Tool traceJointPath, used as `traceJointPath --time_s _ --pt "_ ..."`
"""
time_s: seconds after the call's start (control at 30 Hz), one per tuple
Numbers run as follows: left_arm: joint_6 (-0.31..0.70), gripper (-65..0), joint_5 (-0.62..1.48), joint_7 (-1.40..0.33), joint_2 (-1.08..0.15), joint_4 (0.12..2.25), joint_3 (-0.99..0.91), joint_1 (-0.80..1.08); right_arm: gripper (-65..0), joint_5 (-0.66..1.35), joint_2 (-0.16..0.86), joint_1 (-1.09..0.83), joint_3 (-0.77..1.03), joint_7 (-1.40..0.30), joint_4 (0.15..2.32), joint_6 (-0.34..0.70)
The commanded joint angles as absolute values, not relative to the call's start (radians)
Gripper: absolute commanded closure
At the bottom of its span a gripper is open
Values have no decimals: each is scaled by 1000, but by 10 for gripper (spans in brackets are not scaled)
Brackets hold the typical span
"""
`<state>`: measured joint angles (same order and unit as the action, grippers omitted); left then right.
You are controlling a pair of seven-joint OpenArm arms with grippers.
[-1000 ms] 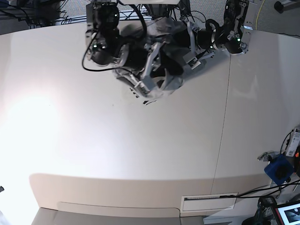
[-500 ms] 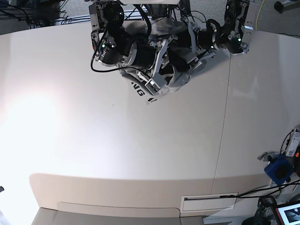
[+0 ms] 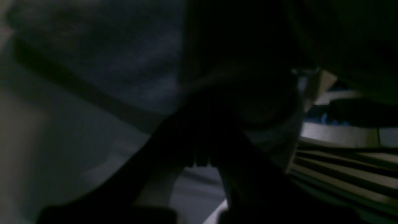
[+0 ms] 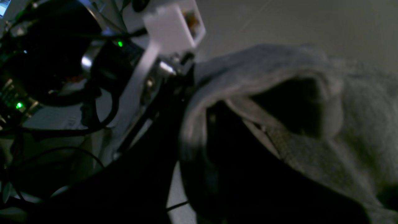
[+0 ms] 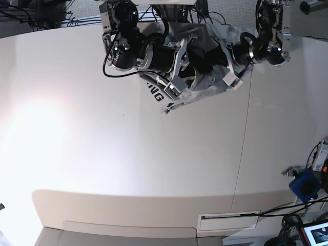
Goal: Fold the T-shirt properly
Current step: 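Lower the folded bundle with both grippers and press it flat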
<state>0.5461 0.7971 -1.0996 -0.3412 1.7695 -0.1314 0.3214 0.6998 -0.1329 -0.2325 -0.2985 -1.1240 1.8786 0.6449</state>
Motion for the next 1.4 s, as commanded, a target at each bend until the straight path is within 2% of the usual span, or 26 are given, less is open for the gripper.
traceJointPath --time_s 0.0,0.2,0.33,0.57,0.6,0.7,0.73,0.83,0.87,1.13,1.37 --pt "550 0 816 -1089 -350 1785 -141 318 0 728 -141 -224 -302 -1098 1897 652" --pt "550 0 827 -1151 -352 1785 -145 319 0 702 -141 -224 -302 -1057 1897 652" --pt "623 0 899 -1188 -352 1785 -145 318 0 687 -141 -224 -302 -1037 1897 652" --pt "630 0 940 -1214 -352 1785 -162 318 0 687 -141 -224 -302 -1037 1897 652" --pt "630 -20 940 -1216 -352 1785 -171 318 0 687 -141 -224 -302 -1037 1897 652" --pt "629 -143 948 -1216 -353 1785 -208 319 0 688 -141 -224 -302 -1037 1897 652" --pt "629 -156 961 -1216 -356 1785 -221 319 -24 689 -142 -224 -302 -1038 1897 653" --pt "630 -156 1002 -1224 -369 1785 -260 319 -225 722 -141 -224 -302 -1038 1897 655" --pt "630 -156 1012 -1224 -372 1785 -273 319 -268 737 -141 -224 -302 -1038 1897 660" --pt "656 -156 1026 -1223 -374 1785 -318 319 -279 924 -141 -224 -302 -1050 1897 698" --pt "656 -156 1026 -1219 -375 1785 -318 315 -279 1179 -141 -221 -301 -1159 1897 698"
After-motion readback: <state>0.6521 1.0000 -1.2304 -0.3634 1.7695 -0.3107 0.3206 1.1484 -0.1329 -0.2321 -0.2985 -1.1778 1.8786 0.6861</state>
